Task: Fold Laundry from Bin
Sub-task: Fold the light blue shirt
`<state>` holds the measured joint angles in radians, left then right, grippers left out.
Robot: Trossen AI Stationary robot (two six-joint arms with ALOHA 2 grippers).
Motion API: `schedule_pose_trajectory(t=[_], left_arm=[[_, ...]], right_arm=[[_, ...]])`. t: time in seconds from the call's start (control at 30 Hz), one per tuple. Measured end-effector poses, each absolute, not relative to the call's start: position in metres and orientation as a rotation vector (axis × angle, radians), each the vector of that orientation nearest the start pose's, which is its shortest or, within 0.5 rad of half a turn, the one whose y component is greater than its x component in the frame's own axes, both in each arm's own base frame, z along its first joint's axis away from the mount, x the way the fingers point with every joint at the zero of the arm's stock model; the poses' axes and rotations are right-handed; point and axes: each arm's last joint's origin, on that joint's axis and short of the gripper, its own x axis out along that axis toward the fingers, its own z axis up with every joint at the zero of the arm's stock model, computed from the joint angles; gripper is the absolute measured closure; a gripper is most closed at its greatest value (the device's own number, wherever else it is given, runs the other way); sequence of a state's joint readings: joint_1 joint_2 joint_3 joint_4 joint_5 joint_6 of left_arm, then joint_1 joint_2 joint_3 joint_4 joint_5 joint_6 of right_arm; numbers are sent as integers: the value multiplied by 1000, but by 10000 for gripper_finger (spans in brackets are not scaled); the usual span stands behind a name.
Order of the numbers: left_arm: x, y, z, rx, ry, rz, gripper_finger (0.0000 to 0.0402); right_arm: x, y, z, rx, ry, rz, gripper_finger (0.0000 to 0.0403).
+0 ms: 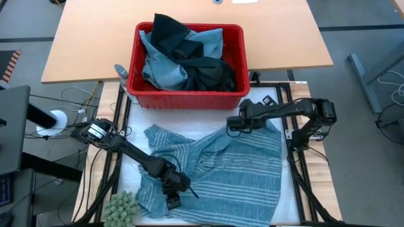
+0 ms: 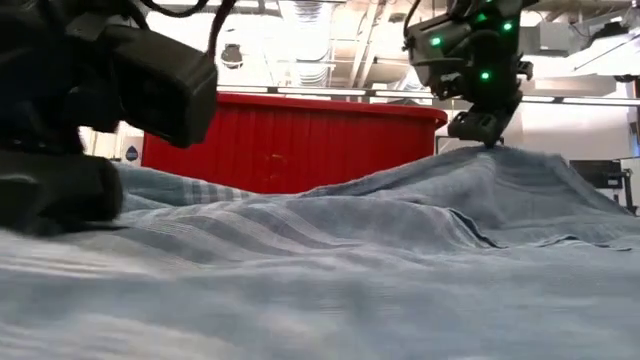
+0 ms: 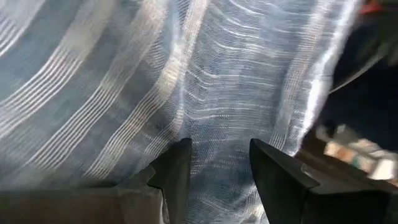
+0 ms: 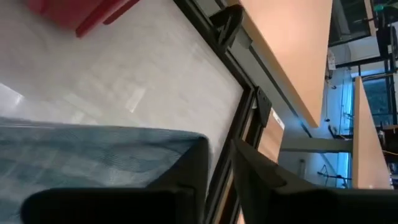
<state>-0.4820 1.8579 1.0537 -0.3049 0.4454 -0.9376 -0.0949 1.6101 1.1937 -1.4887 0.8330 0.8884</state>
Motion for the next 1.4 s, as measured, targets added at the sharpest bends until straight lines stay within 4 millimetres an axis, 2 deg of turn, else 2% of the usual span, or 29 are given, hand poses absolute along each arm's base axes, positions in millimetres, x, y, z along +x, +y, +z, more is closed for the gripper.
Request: schedule_pose_trajectory(t=[0.17,0.3,0.4,0.5,0.6,0.7,0.8,0.87,0.97,1.03,1.17,1.4], left_arm=[[296,-168,156,-756,1427,-157,245],[296,-164,174,-746,1316,-102,245],[295,-158,184,-746,1265,-79,245],[295,-150,198,-755,1216,-81,245],[291,-136,224,-699,1059,-53,245],[280,-120,255,-569,896,-16,245],[261,-107,269,-355,856,100,245],[253,-107,265,-216,901,120,244],[251,-115,259,-82,972,-19,238],[255,-124,255,-13,963,-122,230],[265,-134,243,95,947,-182,206],[277,-146,203,206,1078,-203,174]], right_arm=[[249,-54,254,-85,1331,-1279,244],[250,-59,262,-15,1351,-1229,198],[250,-52,271,42,1307,-1181,175],[251,-32,284,109,1204,-1077,168],[254,-2,292,126,1116,-919,169],[251,30,299,102,1056,-781,170],[243,57,301,108,1032,-724,170],[238,72,300,120,1017,-704,170],[235,88,297,126,1007,-682,170],[233,97,294,134,1010,-684,170],[230,112,287,143,1014,-689,171],[225,129,280,161,1020,-703,171]])
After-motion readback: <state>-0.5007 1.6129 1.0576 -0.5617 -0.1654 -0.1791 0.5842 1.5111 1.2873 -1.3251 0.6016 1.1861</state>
